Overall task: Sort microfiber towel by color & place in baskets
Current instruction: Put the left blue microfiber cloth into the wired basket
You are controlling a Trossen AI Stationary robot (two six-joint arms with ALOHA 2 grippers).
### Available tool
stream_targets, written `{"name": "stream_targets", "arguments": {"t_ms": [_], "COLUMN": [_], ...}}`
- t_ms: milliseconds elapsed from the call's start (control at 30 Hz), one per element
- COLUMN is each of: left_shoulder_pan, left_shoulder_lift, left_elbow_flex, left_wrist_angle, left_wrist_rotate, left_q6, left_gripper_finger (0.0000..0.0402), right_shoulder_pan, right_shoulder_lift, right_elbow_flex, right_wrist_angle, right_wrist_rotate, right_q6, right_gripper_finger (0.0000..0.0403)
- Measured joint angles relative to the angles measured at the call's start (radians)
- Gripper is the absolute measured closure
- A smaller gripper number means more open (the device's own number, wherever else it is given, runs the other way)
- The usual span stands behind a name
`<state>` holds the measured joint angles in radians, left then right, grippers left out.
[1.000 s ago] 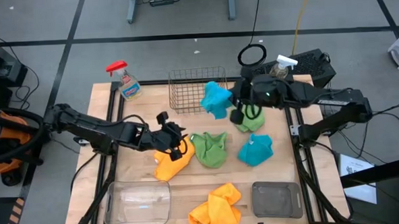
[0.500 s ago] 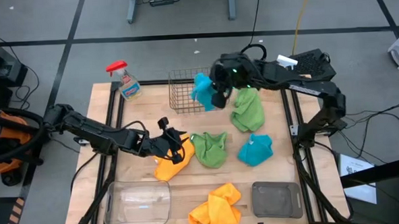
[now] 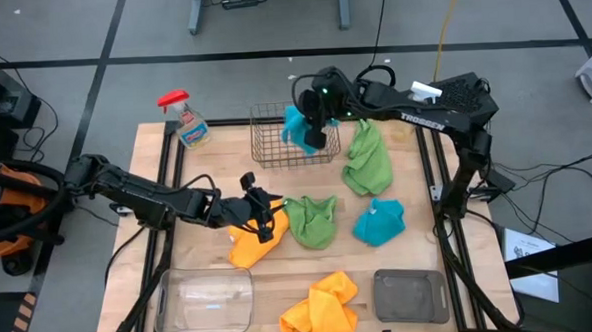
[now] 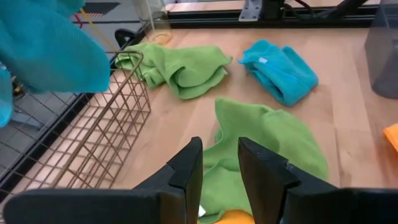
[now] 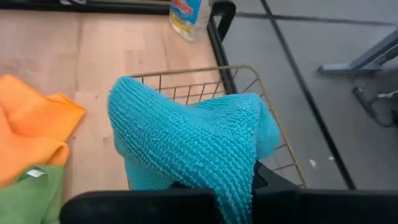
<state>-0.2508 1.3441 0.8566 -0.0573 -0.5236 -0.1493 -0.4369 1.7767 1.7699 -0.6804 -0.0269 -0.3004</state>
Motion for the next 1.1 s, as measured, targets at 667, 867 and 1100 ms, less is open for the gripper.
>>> {"name": "stream_targets", "arguments": {"t_ms": [667,867,1100], "left_shoulder_pan": [0.0,0.0,0.0], "left_shoulder_lift": [0.029,0.029,0.029], "left_elbow_flex": [0.001,0.001,0.001], "left_wrist_angle": [0.027,0.026,0.023], "left_wrist_rotate": [0.0,0.0,0.0], "left_q6": [-0.003,-0.003,-0.003], "left_gripper_finger": [0.0293,0.0293,0.0293], "right_shoulder_pan": [-0.115,-0.128,-0.133], "right_shoulder_lift": [0.172,0.248,0.318], "right_elbow_flex": [0.0,0.0,0.0], "right_wrist_angle": [0.018,0.024,0.046], "right_wrist_rotate": [-0.11,-0.11,-0.106], "right_q6": [-0.01,-0.016,-0.016], "right_gripper_finger": [0.0402,0.0403,0.0403]}}
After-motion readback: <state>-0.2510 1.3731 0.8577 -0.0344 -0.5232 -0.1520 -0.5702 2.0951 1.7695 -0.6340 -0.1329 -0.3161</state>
